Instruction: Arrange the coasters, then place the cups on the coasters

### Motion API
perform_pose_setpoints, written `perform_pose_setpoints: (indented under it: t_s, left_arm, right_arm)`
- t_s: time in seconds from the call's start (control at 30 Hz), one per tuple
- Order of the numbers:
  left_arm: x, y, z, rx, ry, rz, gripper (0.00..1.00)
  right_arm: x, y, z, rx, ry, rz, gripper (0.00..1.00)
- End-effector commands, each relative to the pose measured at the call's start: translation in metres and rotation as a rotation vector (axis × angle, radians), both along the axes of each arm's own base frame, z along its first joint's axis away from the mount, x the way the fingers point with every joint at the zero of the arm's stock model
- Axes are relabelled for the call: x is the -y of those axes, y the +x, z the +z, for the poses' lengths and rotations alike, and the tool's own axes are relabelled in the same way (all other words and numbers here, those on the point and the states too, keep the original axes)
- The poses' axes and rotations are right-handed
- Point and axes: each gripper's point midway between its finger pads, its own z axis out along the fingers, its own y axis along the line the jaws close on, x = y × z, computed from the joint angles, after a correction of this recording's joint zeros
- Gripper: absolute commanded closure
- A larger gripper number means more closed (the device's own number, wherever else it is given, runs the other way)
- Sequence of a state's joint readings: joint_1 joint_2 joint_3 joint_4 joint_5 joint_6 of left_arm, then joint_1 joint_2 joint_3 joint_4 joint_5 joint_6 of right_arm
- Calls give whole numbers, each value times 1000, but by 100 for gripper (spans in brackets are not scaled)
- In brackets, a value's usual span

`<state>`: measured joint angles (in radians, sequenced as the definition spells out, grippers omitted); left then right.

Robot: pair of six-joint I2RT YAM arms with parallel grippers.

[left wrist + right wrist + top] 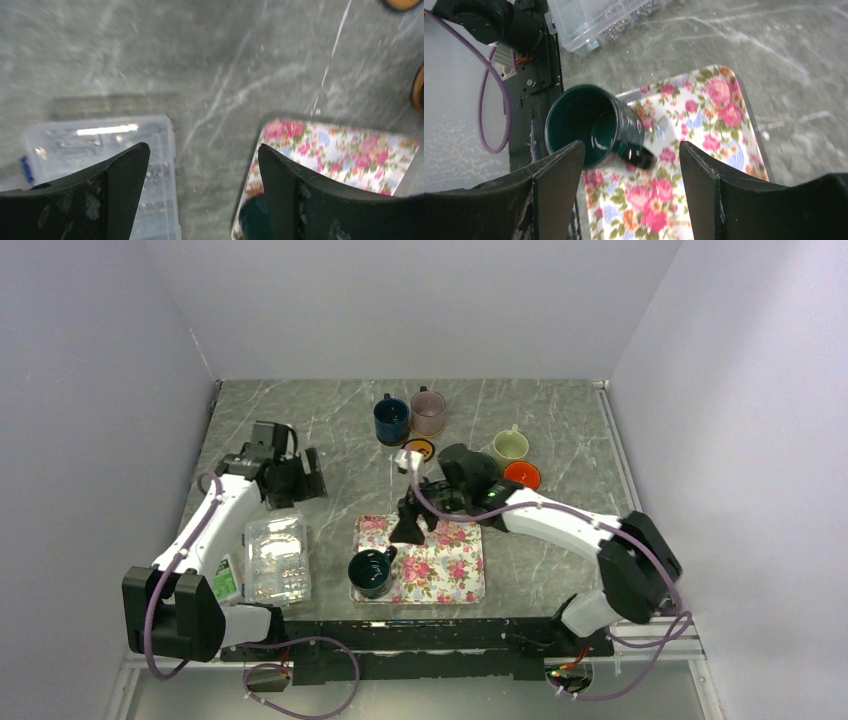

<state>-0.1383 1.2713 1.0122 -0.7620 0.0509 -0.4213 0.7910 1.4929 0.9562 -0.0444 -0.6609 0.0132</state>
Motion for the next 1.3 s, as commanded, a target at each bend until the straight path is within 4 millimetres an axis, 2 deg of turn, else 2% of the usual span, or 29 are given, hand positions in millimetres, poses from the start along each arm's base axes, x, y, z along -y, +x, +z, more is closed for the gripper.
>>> perform_pose_setpoints:
  t_s: [0.0,0.13,0.2,0.3,0.53,0.63,0.73,0.8,0.87,0.97,1.1,1.27]
  left_arm:
    - [-33,51,43,224,51,57,15]
    - [-61,61,47,252,60,100,15]
    - [-71,61,41,242,49,128,15]
    - [-73,60,35,219,-7,145,16]
    - [-79,60,36,223,-12,161,16]
    - [-80,59,35,218,-10,166,16]
    - [-80,59,34,214,-11,167,16]
    - [-80,58,33,211,-10,168,16]
    - [-81,58,33,211,-6,171,16]
    - [-82,58,32,209,-3,174,17]
    - [-81,58,32,208,-10,174,17]
    - [-79,58,30,202,-19,172,17]
  right_arm:
    - [-43,8,9,105,21,92,28]
    - [-56,7,-15,107,-66,116,29]
    - [-59,4,-22,98,-92,140,30]
    - [-63,-3,-32,88,-131,172,31]
    - [-63,-13,-61,80,-232,181,36]
    - [-63,-10,-67,103,-261,152,47]
    - [-59,-1,-62,143,-280,70,69]
    - [-51,9,-57,170,-306,-18,88]
    - [-40,16,-49,182,-316,-109,100]
    - [-18,26,-37,159,-333,-304,100]
    - [24,37,-30,66,-381,-644,100]
    - [72,31,-40,-84,-447,-978,100]
